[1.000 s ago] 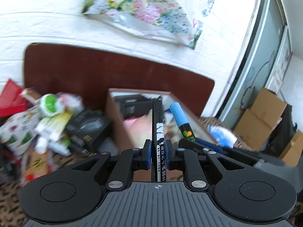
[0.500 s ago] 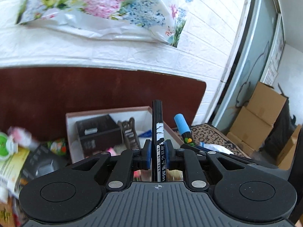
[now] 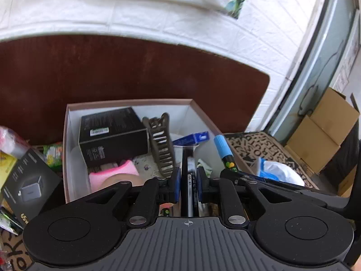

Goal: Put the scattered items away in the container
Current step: 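Lower the markers into the box and open both tools, then withdraw both open tools from the box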

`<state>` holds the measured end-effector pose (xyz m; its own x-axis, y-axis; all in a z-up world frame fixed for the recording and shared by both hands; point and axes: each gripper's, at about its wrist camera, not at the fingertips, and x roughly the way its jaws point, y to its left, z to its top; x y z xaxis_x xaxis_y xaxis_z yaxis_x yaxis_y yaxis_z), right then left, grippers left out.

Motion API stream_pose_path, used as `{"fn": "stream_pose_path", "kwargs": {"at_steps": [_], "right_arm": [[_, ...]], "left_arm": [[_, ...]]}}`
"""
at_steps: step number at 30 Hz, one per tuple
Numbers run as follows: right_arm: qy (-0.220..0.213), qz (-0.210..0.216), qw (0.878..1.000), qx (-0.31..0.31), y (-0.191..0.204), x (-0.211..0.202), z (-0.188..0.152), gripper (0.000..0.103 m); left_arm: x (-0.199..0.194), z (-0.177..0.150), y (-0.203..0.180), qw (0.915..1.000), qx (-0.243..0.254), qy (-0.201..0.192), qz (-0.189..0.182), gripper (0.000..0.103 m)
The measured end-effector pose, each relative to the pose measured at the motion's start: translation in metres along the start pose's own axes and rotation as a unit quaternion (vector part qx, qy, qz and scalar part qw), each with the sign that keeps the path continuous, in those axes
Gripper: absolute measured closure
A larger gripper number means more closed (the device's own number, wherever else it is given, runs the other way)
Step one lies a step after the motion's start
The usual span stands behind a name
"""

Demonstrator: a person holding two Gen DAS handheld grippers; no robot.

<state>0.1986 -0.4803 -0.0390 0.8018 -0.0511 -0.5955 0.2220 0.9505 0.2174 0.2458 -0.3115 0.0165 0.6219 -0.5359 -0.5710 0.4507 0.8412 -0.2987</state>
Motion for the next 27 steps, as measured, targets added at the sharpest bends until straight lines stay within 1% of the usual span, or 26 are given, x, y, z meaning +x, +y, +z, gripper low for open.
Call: {"fn": "stream_pose_path", "kwargs": {"at_steps": [1, 2, 3, 4, 5, 7, 8, 9, 10, 11, 12, 16, 20, 25, 27], "right_arm": [[0.008, -0.002, 1.0, -0.007, 0.001, 0.004, -0.001, 0.083], [0.012, -0.006, 1.0, -0.019, 0.002, 0.007, -0.001, 0.083], [0.007, -0.013, 0.999, -0.029, 0.004, 0.007, -0.002, 0.072], [-0.002, -0.017, 0.999, -0.036, 0.005, 0.005, -0.003, 0.06], [-0.016, -0.019, 0.999, -0.041, 0.005, 0.001, -0.003, 0.041], [-0.037, -0.022, 0.998, -0.054, 0.006, -0.007, -0.004, 0.04], [-0.041, -0.024, 0.997, -0.058, 0.006, -0.011, -0.003, 0.038], [-0.042, -0.024, 0.997, -0.058, 0.005, -0.014, -0.004, 0.029], [-0.044, -0.024, 0.997, -0.057, 0.005, -0.017, -0.005, 0.022], [-0.044, -0.024, 0.997, -0.057, 0.005, -0.02, -0.006, 0.008], [-0.045, -0.026, 0.997, -0.061, 0.006, -0.023, -0.008, 0.003], [-0.045, -0.038, 0.995, -0.085, 0.011, -0.034, -0.014, 0.0], [-0.015, -0.035, 0.995, -0.095, 0.015, -0.043, -0.019, 0.0], [-0.015, -0.021, 0.995, -0.097, 0.018, -0.067, -0.031, 0.0], [-0.019, -0.017, 0.996, -0.088, 0.019, -0.08, -0.037, 0.0]], "left_arm": [[0.002, 0.0, 0.001, 1.0, -0.001, 0.0, -0.001, 0.067], [0.002, 0.0, 0.002, 1.0, -0.004, -0.002, 0.002, 0.048], [0.0, 0.0, 0.004, 0.9999, -0.009, -0.008, 0.003, 0.028], [-0.003, 0.001, 0.005, 0.9998, -0.01, -0.014, -0.003, 0.022], [-0.007, 0.001, 0.006, 0.9996, -0.009, -0.024, -0.011, 0.014], [-0.015, 0.002, 0.005, 0.9989, -0.004, -0.044, -0.016, 0.009], [-0.018, 0.002, 0.005, 0.9986, -0.001, -0.052, -0.015, 0.003], [-0.02, 0.002, 0.005, 0.9985, 0.002, -0.053, -0.014, 0.0], [-0.022, 0.002, 0.004, 0.9986, 0.006, -0.051, -0.013, 0.0], [-0.024, 0.001, 0.003, 0.9987, 0.01, -0.049, -0.011, 0.0], [-0.026, 0.0, 0.002, 0.9988, 0.013, -0.046, -0.011, 0.0], [-0.035, -0.006, 0.001, 0.9991, 0.005, -0.041, -0.008, 0.0], [-0.05, -0.015, 0.001, 0.999, 0.005, -0.043, 0.004, 0.0], [-0.08, -0.029, -0.007, 0.9975, 0.03, -0.057, 0.029, 0.0], [-0.092, -0.038, -0.01, 0.9962, 0.037, -0.061, 0.05, 0.0]]}}
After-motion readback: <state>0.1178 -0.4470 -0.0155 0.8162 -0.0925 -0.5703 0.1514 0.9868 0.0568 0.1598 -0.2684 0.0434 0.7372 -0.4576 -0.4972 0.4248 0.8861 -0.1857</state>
